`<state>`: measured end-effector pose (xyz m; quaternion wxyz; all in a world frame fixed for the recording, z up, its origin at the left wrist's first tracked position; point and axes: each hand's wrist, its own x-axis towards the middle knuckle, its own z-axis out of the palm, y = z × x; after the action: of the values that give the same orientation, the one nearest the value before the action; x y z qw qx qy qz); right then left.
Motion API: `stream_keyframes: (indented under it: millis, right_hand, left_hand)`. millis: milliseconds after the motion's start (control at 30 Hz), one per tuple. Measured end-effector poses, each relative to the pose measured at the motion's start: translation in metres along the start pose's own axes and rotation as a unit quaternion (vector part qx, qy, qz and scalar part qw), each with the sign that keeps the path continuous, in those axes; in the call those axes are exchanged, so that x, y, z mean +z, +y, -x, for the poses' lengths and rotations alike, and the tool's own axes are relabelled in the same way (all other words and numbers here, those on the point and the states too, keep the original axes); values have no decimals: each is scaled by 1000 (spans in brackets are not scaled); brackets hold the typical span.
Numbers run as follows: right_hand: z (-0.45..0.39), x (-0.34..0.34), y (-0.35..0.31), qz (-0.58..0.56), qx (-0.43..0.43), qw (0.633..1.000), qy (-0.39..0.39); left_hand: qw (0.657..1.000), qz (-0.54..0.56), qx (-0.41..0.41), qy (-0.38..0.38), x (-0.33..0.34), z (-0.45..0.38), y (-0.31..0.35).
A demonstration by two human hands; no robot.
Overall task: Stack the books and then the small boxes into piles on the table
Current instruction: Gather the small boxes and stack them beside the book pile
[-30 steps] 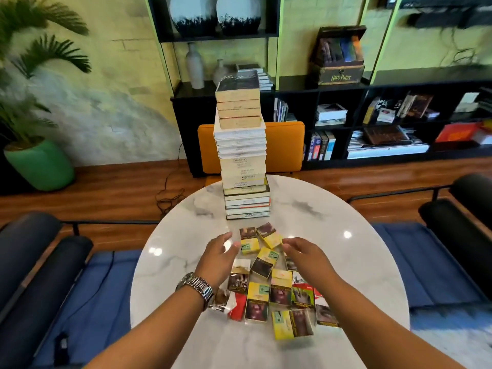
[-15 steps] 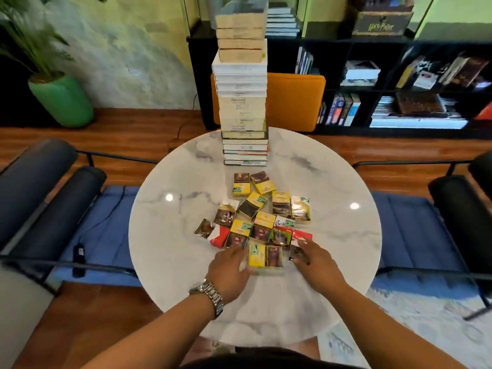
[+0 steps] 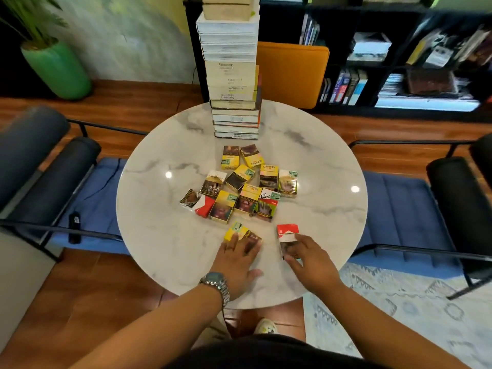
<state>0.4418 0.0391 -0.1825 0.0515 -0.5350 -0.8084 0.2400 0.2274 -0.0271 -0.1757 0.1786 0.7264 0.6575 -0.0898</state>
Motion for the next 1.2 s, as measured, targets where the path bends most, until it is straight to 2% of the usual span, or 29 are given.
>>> stream_keyframes:
  millis: [133, 300, 367, 500, 600, 700, 767, 867, 933, 1033, 1200]
  right_hand:
    - [-8, -8, -7, -52, 85, 995, 23]
    - [-22, -12, -20, -14, 118, 991, -55]
    - [-29, -12, -28, -10, 121, 989, -81]
    - [-41, -12, -45, -2, 143, 977, -157]
    - [-43, -9, -58, 27, 136, 970, -201]
    - [-46, -10, -64, -4, 146, 974, -173]
    - [-51, -13, -71, -98, 163, 972, -137]
    - [-57, -17, -88, -304, 191, 928, -98]
    - [-59, -15, -106, -385, 201, 895, -96]
    - [-64, -5, -124, -392, 198, 891, -115]
    - [-73, 14, -134, -330, 189, 916, -125]
  left_hand:
    - [999, 38, 5, 0, 7, 29, -20]
    - [997, 38, 43, 45, 8, 49, -43]
    - [994, 80, 35, 72, 7, 52, -47]
    - [968, 201, -111, 104, 1, 51, -44]
    - [938, 277, -190, 81, 0, 43, -45]
    - [935, 283, -211, 41, -2, 37, -52]
    - [927, 307, -213, 25, -4, 34, -59]
    - [913, 355, -202, 15, -4, 32, -69]
    - [898, 393, -195, 28, -3, 31, -76]
    - [889, 419, -182, 41, -5, 30, -80]
    - [874, 454, -164, 53, -1, 28, -87]
